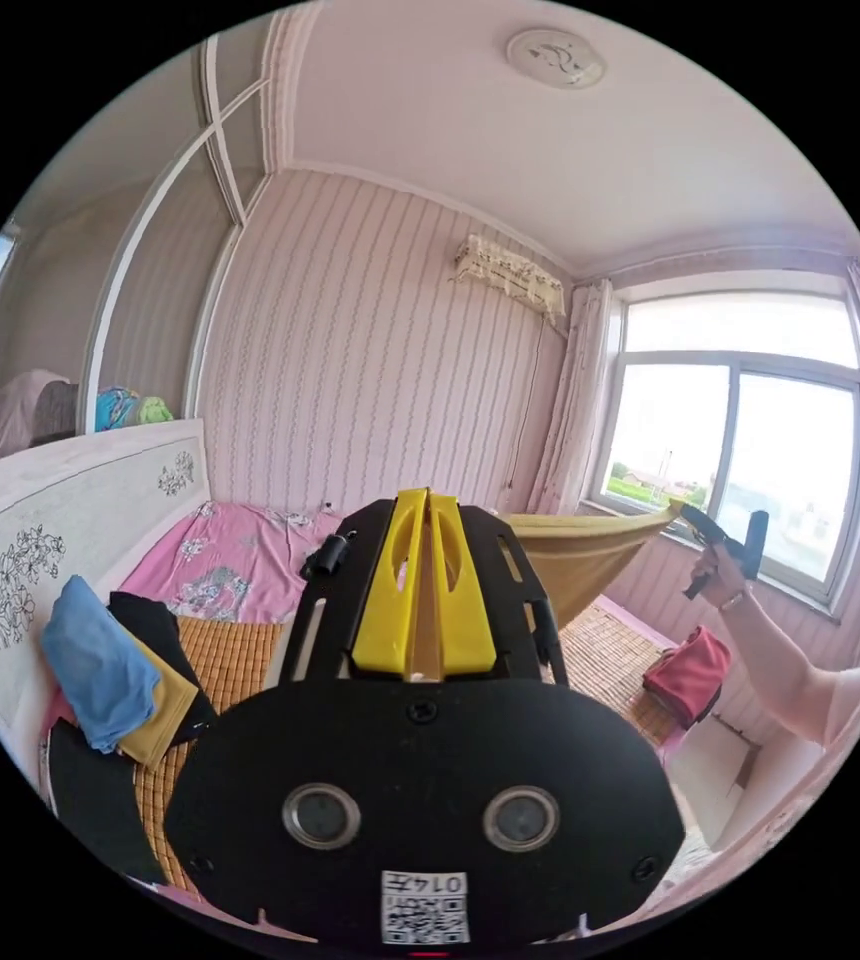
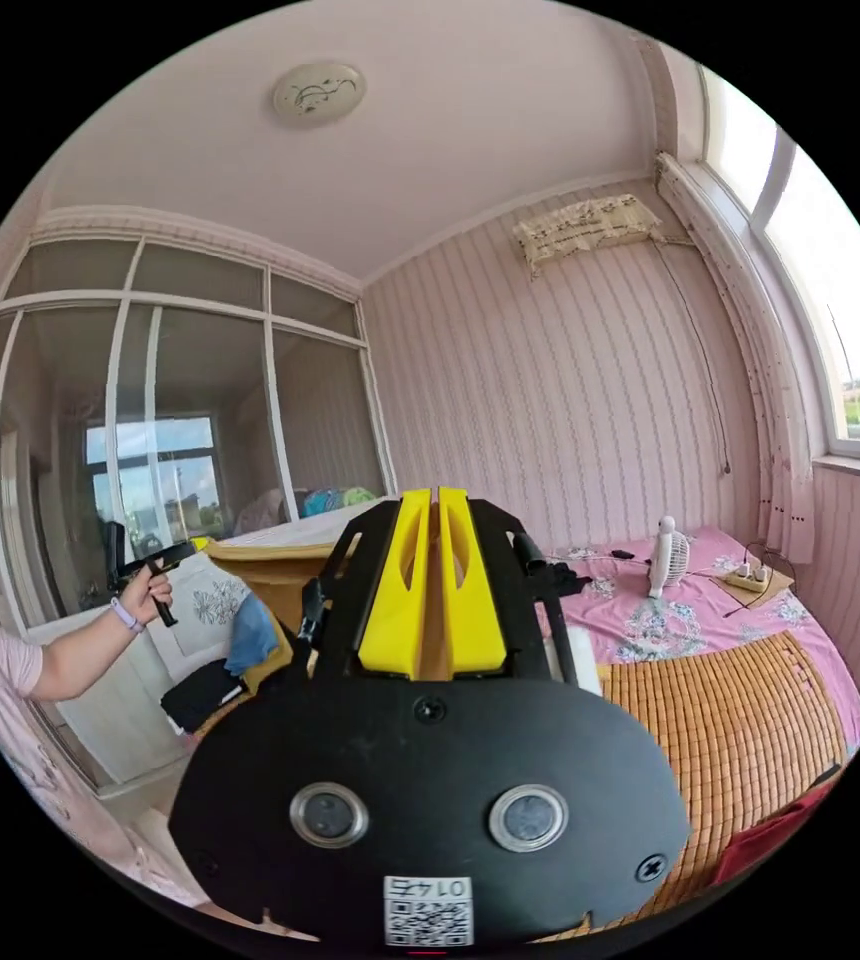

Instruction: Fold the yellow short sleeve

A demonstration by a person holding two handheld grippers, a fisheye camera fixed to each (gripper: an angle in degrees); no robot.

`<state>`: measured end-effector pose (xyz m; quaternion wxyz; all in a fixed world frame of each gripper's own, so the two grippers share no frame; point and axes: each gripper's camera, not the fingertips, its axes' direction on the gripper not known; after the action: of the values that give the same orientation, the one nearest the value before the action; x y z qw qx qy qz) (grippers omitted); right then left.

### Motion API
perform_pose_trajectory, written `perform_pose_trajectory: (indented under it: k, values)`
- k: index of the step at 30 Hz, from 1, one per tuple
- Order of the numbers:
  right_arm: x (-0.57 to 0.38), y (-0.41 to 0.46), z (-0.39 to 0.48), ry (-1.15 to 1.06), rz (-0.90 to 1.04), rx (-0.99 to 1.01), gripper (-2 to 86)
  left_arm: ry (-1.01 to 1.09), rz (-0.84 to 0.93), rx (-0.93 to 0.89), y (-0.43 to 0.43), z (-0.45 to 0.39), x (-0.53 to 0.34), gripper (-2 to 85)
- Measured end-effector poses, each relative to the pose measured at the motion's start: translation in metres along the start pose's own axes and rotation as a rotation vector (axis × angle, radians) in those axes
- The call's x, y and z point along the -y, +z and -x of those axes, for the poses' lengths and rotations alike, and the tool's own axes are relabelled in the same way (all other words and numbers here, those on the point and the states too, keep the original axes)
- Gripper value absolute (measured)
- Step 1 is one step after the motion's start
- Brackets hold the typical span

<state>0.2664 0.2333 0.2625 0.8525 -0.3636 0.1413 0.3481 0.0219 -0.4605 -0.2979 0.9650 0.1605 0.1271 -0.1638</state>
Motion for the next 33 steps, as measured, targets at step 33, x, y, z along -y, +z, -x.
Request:
perform_pose_trajectory:
  k: [33]
  values:
    - [-0.415,0.048,-0.136,0.432,1.168,-0.183,1.2,-0.120,1.175,-0.015,0.153,0.038,-0.497,-0.8]
